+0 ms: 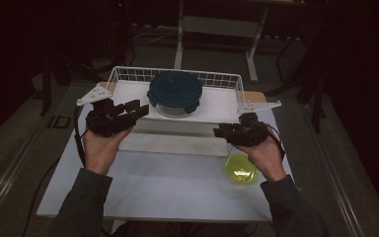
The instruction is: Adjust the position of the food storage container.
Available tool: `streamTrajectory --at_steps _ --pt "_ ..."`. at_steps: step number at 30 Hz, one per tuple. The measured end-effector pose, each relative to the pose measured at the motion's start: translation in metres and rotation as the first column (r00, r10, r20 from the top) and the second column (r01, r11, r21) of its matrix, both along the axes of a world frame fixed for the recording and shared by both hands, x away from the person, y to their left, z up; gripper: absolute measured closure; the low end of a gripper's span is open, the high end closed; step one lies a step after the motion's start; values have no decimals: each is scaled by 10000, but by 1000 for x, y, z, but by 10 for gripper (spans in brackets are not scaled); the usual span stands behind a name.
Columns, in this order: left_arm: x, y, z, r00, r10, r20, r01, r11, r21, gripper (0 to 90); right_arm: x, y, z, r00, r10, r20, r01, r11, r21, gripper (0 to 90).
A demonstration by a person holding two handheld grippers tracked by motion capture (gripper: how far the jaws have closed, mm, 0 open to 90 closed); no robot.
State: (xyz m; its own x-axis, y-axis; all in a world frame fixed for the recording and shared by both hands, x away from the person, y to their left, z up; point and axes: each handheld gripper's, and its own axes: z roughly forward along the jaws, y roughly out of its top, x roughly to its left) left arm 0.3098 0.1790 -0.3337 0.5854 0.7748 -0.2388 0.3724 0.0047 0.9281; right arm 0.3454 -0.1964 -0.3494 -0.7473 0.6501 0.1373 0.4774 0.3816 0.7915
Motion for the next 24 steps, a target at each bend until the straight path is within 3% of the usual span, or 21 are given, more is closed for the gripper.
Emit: streamTrajectory --at_steps 14,21,24 --pt "-22 1 -48 9992 -36 -395 60 9981 609 566 -32 -9 -55 9993 124 -357 -135 9995 -303 648" --pt "-34 -1 -75 9979 79 -649 -20 9958 911 559 -38 -30 -82 9976 -553 -424 537 9979 -367 658" --pt "-40 -3 -89 9966 164 -811 -75 9941 1082 554 -36 -42 -91 9948 -917 -446 895 9947 -506 708"
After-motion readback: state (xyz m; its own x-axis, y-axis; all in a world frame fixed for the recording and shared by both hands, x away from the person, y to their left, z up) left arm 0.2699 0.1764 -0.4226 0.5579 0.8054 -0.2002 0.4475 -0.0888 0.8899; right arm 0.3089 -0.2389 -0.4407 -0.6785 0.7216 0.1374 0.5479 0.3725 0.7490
